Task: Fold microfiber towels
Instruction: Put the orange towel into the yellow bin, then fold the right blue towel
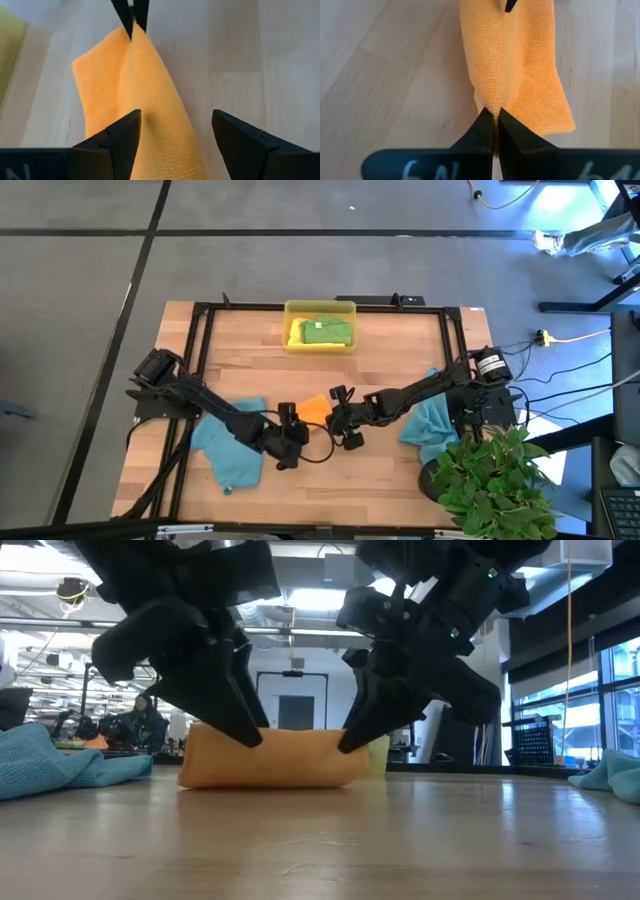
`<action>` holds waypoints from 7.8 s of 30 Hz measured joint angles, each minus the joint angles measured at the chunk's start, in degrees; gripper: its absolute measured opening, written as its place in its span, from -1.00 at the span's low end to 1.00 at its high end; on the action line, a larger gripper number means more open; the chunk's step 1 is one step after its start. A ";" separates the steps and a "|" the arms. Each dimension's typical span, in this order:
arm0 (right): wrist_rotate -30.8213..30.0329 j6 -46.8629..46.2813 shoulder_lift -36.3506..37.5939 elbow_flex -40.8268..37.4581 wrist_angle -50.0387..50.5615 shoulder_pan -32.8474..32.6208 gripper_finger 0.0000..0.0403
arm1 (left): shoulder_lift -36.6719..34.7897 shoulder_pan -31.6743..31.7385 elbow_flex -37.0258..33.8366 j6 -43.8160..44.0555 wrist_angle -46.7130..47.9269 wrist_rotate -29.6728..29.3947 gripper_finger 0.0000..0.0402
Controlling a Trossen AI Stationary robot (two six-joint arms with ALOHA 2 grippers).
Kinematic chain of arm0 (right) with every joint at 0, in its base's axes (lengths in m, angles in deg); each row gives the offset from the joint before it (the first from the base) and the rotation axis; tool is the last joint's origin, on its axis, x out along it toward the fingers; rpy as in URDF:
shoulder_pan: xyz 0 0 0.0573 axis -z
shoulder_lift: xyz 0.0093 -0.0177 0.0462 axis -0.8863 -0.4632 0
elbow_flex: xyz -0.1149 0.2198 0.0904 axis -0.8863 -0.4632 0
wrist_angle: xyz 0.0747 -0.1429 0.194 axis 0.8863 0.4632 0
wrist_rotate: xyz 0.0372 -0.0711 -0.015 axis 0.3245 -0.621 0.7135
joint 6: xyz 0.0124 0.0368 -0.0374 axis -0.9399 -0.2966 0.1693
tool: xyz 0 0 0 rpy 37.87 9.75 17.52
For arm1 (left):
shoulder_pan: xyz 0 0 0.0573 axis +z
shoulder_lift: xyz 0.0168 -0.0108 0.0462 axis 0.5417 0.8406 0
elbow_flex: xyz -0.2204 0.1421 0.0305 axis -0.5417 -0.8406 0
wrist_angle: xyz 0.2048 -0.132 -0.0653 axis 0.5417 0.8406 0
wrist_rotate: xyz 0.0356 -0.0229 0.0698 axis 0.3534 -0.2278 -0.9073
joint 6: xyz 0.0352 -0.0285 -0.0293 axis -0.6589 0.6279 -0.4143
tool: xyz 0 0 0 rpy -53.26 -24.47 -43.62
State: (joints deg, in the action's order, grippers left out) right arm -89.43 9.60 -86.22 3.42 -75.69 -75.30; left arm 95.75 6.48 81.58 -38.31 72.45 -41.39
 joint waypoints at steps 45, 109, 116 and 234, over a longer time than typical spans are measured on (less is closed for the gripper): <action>2.94 -0.32 0.00 -0.02 -1.29 -0.14 0.10 | 2.15 1.08 0.02 5.98 6.00 0.69 -0.98; 2.02 20.68 18.01 -0.06 -2.31 30.39 -0.94 | -23.93 43.84 0.04 -50.27 -1.08 14.92 -1.00; 11.28 21.14 15.64 0.02 -8.55 41.56 -0.95 | -20.04 58.70 0.04 -57.28 -11.63 31.15 -1.00; 19.35 -21.02 31.91 -1.44 66.01 28.95 0.08 | -37.52 21.78 -28.68 -28.86 -50.83 42.57 -0.52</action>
State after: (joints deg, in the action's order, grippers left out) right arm -70.07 -11.42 -54.31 1.98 -9.67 -46.35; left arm 58.24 28.26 52.91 -67.18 21.62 1.18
